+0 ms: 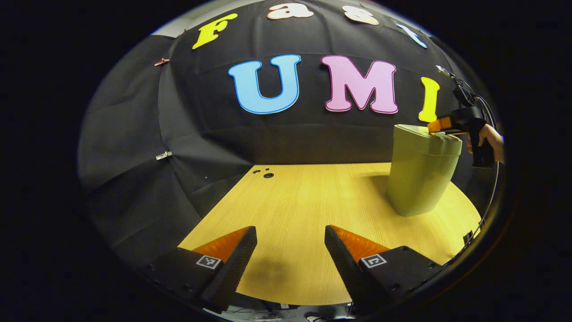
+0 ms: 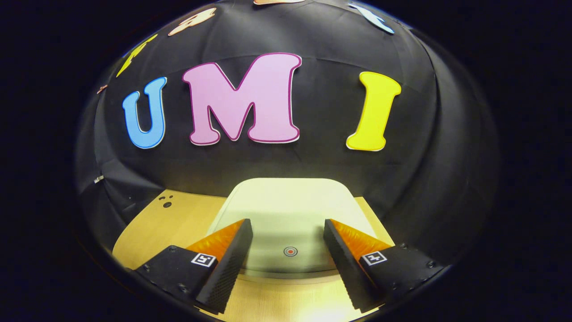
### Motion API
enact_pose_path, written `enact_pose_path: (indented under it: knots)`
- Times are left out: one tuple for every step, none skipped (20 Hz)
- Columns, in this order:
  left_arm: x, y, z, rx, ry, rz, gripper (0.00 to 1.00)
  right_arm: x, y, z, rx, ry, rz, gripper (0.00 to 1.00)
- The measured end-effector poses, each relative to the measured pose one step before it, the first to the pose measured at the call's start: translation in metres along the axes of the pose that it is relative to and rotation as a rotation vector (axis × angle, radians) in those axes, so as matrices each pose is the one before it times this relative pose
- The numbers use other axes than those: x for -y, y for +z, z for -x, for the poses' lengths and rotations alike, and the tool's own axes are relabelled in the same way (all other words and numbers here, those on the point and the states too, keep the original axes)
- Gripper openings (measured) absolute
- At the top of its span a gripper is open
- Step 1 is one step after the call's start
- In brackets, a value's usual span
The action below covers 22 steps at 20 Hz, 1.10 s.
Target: Press the lid of the desktop garbage bin to open it, pick up the crumpled paper on the desktop and throw it into the bin, then pick up the pop can on the desktop and drop it into the bin, and finally close the garbage bin lid.
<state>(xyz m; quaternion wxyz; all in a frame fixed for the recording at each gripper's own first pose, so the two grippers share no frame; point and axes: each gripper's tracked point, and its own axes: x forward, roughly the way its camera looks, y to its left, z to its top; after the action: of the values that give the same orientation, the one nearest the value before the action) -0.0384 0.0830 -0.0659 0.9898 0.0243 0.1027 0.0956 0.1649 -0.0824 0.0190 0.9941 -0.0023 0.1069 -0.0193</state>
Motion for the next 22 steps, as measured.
enact_pose_path:
  knots:
    - [0.00307, 0.00457, -0.00012, 0.00781, -0.00648, 0.00455, 0.98, -0.00009, 0.00336, -0.00079, 0.02186, 0.00172, 0.0028, 1.0]
    - [0.00298, 0.00454, -0.00025, 0.00914, -0.00784, 0.00419, 0.98, 0.00034, 0.00037, 0.00127, 0.00539, 0.00425, -0.00037, 1.0]
    - [0.00342, 0.00644, 0.00152, 0.01255, -0.00896, 0.00209, 0.98, -0.00059, 0.00057, 0.00197, 0.0053, 0.00543, -0.00482, 1.0]
    - [0.00357, 0.00681, 0.00061, 0.01534, -0.00888, 0.00101, 0.98, -0.00043, -0.00012, 0.00136, -0.0047, 0.00123, -0.00808, 1.0]
    - [0.00366, 0.00836, 0.00057, 0.01683, -0.0101, 0.00097, 0.98, 0.00028, 0.00037, 0.00091, -0.00269, -0.00498, -0.00758, 1.0]
    - [0.00315, 0.00841, 0.00027, 0.01845, -0.01148, 0.00008, 0.97, -0.00036, 0.0012, 0.00038, 0.00342, -0.00232, -0.00488, 1.0]
    - [0.00279, 0.00854, -0.00002, 0.01768, -0.00855, -0.00161, 0.98, -0.00229, 0.00167, 0.00406, 0.00891, 0.00587, -0.00473, 1.0]
    - [0.00139, 0.00818, 0.00083, 0.01813, -0.00707, -0.00171, 0.97, -0.00317, 0.00308, 0.00538, 0.01814, 0.00762, 0.00111, 1.0]
    - [0.002, 0.00929, 0.00112, 0.02089, -0.00587, -0.00039, 0.97, -0.00258, 0.00447, 0.01537, 0.02337, 0.00366, 0.00872, 1.0]
    - [0.00249, 0.00814, 0.0015, 0.02156, -0.00827, 0.00106, 0.97, -0.0031, 0.00617, 0.01309, 0.02868, 0.00394, 0.0129, 1.0]
    - [0.00162, 0.00868, 0.00184, 0.01933, -0.00483, 0.00105, 0.98, -0.0047, 0.00519, 0.01038, 0.02644, 0.00503, 0.01215, 1.0]
    - [0.00075, 0.0067, 0.00269, 0.01841, -0.00389, 0.00172, 0.97, -0.00514, 0.00366, 0.01107, 0.01942, 0.0089, 0.00838, 1.0]
    - [0.00113, 0.00715, 0.0026, 0.01691, -0.00397, 0.00428, 0.97, -0.00544, 0.00199, 0.01031, 0.01298, 0.00812, 0.00332, 1.0]
    - [0.00144, 0.00378, 0.00365, 0.0139, -0.00608, 0.00754, 0.97, -0.0065, 0.00126, 0.01043, 0.01226, 0.0075, -0.00301, 1.0]
    - [0.00135, 0.00383, 0.00416, 0.01128, -0.00687, 0.00877, 0.97, -0.00665, 0.00076, 0.01, 0.00936, 0.00873, -0.00789, 1.0]
    - [-0.00041, 0.00162, 0.00432, 0.01077, -0.00407, 0.00919, 0.97, -0.00908, -0.00031, 0.01101, 0.00924, 0.01283, -0.01094, 1.0]
    - [-0.00126, 0.00208, 0.00432, 0.01284, -0.00138, 0.00762, 0.97, -0.0101, -0.00145, 0.01299, 0.01143, 0.01354, -0.00535, 1.0]
    - [-0.00098, 0.00128, 0.00466, 0.01118, -0.00052, 0.00318, 0.97, -0.00725, -0.00261, 0.01036, 0.00958, 0.00562, 0.00176, 1.0]
    - [-0.00324, -0.00055, 0.00492, 0.00797, 0.00365, -0.00216, 0.98, -0.00687, -0.00284, 0.01052, 0.01212, 0.00748, 0.00729, 1.0]
    - [-0.00259, -0.00335, 0.00618, 0.00182, 0.00373, -0.00165, 0.97, -0.00683, -0.00528, 0.00904, 0.00507, 0.00713, 0.00713, 1.0]
    - [-0.00201, -0.0047, 0.00472, -0.00279, 0.00039, 0.00115, 0.97, -0.00709, -0.00869, 0.00905, -0.00413, 0.01103, 0.00672, 1.0]
    - [0.00025, -0.00567, 0.00476, -0.00442, -0.00451, 0.00591, 0.97, -0.0068, -0.01029, 0.00744, -0.01443, 0.01098, 0.00033, 1.0]
